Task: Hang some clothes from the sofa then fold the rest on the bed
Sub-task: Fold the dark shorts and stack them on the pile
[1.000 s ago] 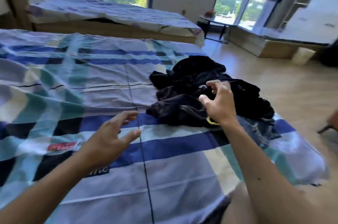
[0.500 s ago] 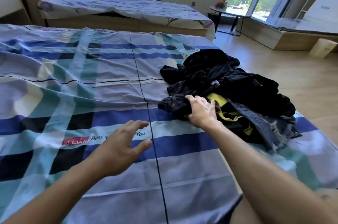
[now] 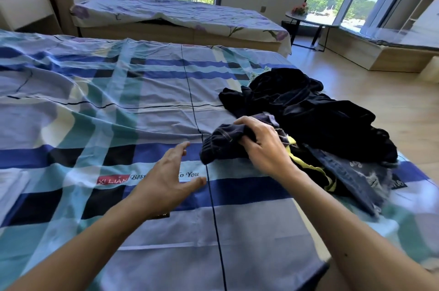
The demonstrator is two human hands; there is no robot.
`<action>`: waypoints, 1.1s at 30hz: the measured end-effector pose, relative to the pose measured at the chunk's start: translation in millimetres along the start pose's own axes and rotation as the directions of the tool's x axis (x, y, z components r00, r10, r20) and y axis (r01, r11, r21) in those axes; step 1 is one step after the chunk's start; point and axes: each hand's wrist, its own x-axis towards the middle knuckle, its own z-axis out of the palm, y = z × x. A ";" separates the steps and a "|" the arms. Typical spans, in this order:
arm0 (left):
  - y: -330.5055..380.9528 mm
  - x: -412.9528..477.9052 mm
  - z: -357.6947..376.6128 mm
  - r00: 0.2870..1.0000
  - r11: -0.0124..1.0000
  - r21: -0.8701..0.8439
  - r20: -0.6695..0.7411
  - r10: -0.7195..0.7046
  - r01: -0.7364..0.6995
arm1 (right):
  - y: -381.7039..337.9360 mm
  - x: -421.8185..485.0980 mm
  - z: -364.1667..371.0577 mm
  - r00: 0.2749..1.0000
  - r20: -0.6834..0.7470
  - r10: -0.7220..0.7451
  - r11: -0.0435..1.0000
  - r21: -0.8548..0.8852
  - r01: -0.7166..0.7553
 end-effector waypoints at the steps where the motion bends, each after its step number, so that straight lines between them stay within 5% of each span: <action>1: -2.2 1.1 0.1 1.000 1.000 -0.013 -0.008 0.006 -0.006 | -7.2 -3.3 -0.9 0.999 0.030 -0.028 0.998 0.051 0.026; 7: 0.8 0.6 4.7 0.960 0.970 -0.063 -0.168 0.223 -0.236 | -57.3 -19.0 19.1 0.987 0.112 -0.113 0.777 0.630 0.018; 10: 0.1 0.1 0.6 0.950 0.971 -0.097 -0.246 0.191 -0.220 | -69.1 -19.9 38.4 0.982 0.155 -0.111 0.737 0.676 -0.023; 13: -0.6 0.5 -11.9 0.971 0.953 -0.262 -0.223 0.091 -0.149 | -62.3 -10.4 36.1 0.986 0.101 0.135 0.677 0.716 -0.167; 17: 9.2 0.2 -33.5 0.971 0.863 -0.496 -0.237 -0.027 -0.097 | -42.2 -5.6 24.5 0.864 0.163 0.476 0.576 0.685 -0.446; 20: 19.0 -3.8 -44.5 0.977 0.823 -0.565 -0.200 -0.067 -0.059 | -38.9 -9.7 18.1 0.800 0.299 0.520 0.598 0.541 -0.591; 23: 27.9 -13.9 -51.6 0.995 0.774 -0.632 -0.047 -0.089 0.039 | -51.7 -13.3 9.9 0.928 0.252 0.276 0.863 0.360 -0.355; 25: 29.3 -17.4 -53.4 0.998 0.825 -0.562 0.043 -0.044 0.061 | -60.3 -13.7 8.5 0.971 0.223 0.084 0.918 0.363 -0.163; 28: 24.1 -20.1 -62.1 0.989 0.900 -0.433 0.147 0.023 0.043 | -67.2 -12.8 13.4 0.988 0.152 -0.024 0.864 0.501 -0.057; 33: 12.7 -23.1 -92.8 0.990 0.975 -0.223 0.132 0.047 -0.016 | -67.3 -10.1 14.1 0.989 0.071 0.130 0.697 0.703 -0.142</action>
